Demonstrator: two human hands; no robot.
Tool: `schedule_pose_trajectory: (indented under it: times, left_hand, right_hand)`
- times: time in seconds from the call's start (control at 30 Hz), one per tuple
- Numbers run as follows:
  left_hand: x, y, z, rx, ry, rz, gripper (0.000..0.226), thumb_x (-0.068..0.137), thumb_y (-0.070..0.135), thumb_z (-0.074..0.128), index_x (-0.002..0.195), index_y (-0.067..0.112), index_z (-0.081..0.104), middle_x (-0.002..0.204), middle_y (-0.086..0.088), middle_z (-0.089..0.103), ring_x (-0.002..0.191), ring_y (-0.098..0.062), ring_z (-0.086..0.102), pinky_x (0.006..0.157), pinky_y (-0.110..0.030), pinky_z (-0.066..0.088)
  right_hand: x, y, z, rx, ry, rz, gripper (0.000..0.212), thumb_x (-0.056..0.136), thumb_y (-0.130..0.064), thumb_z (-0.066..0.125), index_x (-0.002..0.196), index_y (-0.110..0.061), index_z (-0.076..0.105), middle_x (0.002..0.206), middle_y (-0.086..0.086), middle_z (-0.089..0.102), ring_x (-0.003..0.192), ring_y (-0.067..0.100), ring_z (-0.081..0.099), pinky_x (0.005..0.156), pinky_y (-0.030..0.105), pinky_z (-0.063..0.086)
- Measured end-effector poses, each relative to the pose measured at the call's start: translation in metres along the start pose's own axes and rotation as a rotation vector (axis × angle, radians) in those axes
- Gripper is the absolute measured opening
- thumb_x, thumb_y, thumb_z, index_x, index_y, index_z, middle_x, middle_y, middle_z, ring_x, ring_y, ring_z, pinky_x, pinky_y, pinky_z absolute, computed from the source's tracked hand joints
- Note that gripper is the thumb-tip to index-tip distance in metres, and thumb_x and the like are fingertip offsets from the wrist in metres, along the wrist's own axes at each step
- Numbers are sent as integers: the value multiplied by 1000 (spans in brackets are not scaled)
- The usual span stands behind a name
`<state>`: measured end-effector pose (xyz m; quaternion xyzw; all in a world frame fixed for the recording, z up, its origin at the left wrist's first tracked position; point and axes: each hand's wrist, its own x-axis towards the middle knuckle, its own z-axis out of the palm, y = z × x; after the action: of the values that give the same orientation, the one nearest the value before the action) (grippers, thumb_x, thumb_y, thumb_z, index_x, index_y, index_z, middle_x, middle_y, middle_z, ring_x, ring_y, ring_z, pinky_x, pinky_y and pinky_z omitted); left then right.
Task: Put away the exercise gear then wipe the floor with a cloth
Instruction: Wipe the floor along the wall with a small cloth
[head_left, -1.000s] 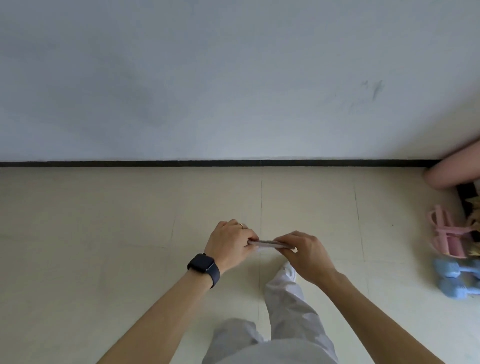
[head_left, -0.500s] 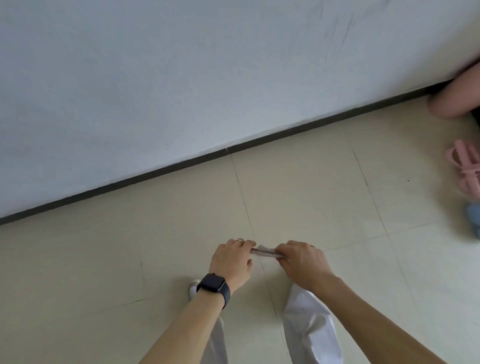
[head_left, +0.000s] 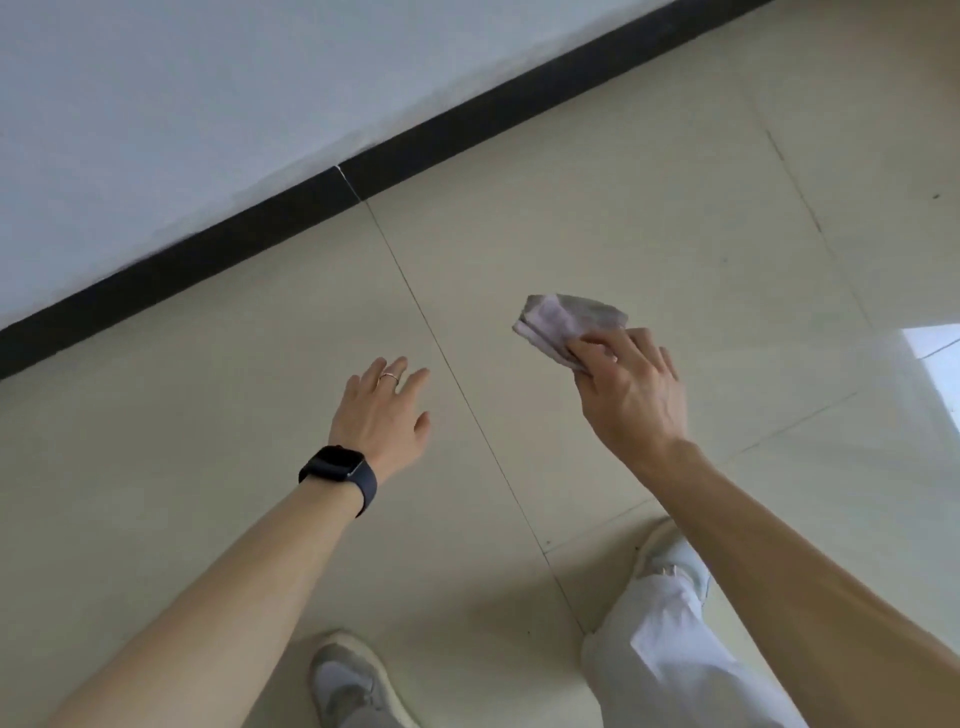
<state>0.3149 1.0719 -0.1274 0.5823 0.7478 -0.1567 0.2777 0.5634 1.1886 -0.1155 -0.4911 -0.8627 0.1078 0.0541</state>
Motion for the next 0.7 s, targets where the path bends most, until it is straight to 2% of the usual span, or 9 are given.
schedule_pose_trajectory:
  times: [0.07,0.13,0.2,0.3,0.43,0.53,0.6,0.7]
  left_hand:
    - [29,-6,32,13,38,7,60,98,40,45,153,23,29,163,-8,19,149,-33,13,117,-46,21]
    - [58,-9,67,-6,76,4,66,97,47,45,156,25,24,165,-7,12,151,-33,9,118,-51,17]
    - [80,-11,98,-34,127,29,69,96,54,41,157,28,20,166,-5,9,152,-33,7,118,-57,16]
    - [95,-16,132,-37,221,86,73,93,60,36,157,28,23,166,-5,10,152,-33,9,114,-64,17]
    - [98,-20,156,-21,352,93,72,95,60,34,158,29,20,167,-3,6,154,-28,4,119,-62,9]
    - [100,-16,157,-32,392,90,72,94,58,34,158,28,21,167,-3,8,153,-28,4,120,-60,7]
    - [100,-16,155,-18,413,106,72,92,56,36,156,23,29,165,-8,16,152,-32,12,118,-61,12]
    - [115,-16,142,-16,465,157,68,90,56,42,144,17,48,154,-16,35,137,-42,36,107,-61,29]
  right_hand:
    - [-29,6,51,-24,-157,-6,34,84,-18,72,118,-18,66,118,4,66,109,32,57,79,42,48]
    - [-57,13,94,-7,-268,-10,45,84,-23,73,127,-20,63,131,5,62,123,29,53,91,43,47]
    - [-73,14,123,44,-242,33,39,88,-25,67,127,-19,64,135,4,60,127,26,51,96,43,46]
    - [-71,8,149,78,-95,117,39,96,-27,56,133,-16,59,144,6,53,135,27,46,103,43,42]
    - [-46,-5,175,97,-77,192,56,103,-37,42,155,-20,32,164,5,23,153,23,15,122,45,16]
    - [-32,-13,193,96,-108,198,60,103,-39,37,159,-23,20,167,7,14,154,22,6,124,48,10]
    - [-30,-9,198,57,-152,137,61,104,-42,37,159,-26,18,167,8,11,154,24,3,124,51,10]
    - [-42,28,190,-18,-217,-60,61,104,-50,33,159,-29,17,167,6,10,154,22,3,124,49,12]
